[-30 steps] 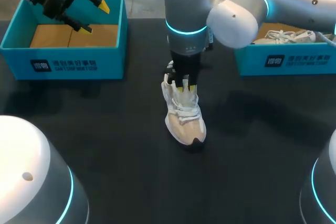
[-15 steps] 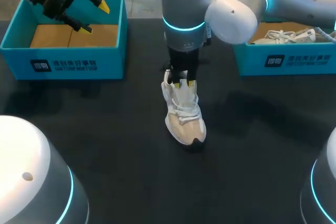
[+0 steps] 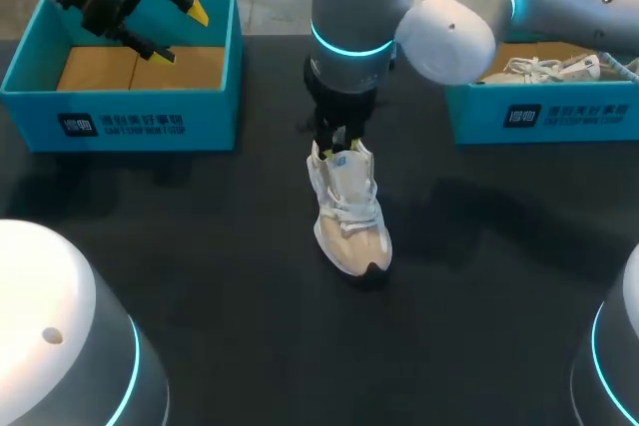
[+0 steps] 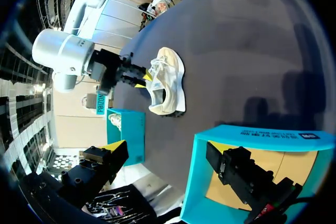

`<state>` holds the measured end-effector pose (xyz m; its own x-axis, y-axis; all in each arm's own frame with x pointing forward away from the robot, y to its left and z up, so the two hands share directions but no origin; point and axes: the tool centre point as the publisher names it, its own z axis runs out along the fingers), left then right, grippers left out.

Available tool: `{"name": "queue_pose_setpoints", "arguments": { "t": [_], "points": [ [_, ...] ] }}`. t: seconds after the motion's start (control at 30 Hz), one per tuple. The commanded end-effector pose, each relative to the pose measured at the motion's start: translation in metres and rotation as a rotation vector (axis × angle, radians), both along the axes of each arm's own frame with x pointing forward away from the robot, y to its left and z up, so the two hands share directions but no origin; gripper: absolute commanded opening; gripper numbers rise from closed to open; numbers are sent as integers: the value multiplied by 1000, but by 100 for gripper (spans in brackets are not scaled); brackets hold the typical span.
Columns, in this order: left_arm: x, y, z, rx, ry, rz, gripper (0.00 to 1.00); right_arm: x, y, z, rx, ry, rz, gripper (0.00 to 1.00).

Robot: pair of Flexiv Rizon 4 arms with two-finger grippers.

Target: Take the shoe out of the shoebox, open the shoe tongue, remove and reinsert the insole, then place the shoe into the shoebox

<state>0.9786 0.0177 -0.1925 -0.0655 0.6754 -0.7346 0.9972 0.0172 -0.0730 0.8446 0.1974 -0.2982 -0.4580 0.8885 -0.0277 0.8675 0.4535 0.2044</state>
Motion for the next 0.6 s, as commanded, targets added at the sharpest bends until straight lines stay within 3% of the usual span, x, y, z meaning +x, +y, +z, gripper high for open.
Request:
{"name": "queue_pose_setpoints", "arguments": {
  "t": [0.03, 0.6],
  "points": [
    [0, 0, 1, 3, 0, -1, 100, -2, -2, 13, 20, -12, 327, 100],
    [0, 0, 1, 3, 0, -1, 100, -2, -2, 13, 20, -12, 327, 100]
  ]
}}
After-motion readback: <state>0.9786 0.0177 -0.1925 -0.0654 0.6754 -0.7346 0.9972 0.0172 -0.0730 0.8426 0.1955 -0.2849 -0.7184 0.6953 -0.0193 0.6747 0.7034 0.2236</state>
